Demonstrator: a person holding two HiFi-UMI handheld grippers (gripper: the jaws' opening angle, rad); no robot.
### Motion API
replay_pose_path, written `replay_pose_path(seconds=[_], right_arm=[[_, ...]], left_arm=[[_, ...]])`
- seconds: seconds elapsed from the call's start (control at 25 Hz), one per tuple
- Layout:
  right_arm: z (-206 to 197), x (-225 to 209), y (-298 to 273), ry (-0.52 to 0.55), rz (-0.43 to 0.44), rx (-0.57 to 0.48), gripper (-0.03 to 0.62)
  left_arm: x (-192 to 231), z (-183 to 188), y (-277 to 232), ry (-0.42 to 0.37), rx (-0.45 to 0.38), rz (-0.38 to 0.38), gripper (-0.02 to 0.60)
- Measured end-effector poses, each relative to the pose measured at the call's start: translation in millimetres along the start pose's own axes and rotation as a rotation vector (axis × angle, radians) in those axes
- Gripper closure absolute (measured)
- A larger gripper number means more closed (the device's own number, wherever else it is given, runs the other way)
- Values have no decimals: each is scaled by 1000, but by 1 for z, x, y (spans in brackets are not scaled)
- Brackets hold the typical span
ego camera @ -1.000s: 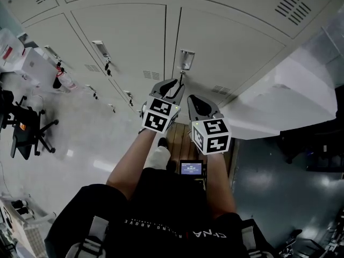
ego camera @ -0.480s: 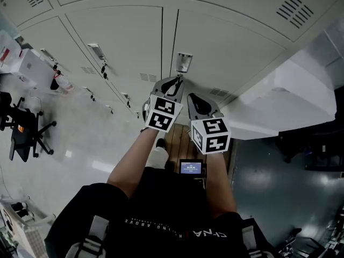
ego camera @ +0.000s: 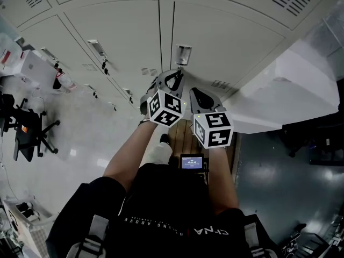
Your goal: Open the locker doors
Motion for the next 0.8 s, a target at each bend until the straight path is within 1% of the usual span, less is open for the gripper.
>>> replay_pose_path(seconds=[0.2, 0.36, 0.6, 0.8], right_arm=[[-7, 1, 2, -9, 3, 6, 562], [-4, 2, 3, -10, 0, 2, 562], [-1, 1, -1, 21, -12, 10, 562], [1, 4, -7, 37, -10, 14, 562]], left_arm=[[-3, 1, 0, -194, 26, 40, 522], [-5, 1, 2, -361, 59, 64, 522], [-8, 2, 3, -681, 95, 107, 522], [-11, 3, 4, -939, 112, 128, 523]])
Point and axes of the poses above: the fingertips, and each gripper's own axes: y backward along the fingers, x to its left, z out of its top, the point moved 5 cm from there along y, backward along the fingers, and after that the axes turned 10 degrees about x, right-handed, at the moved point
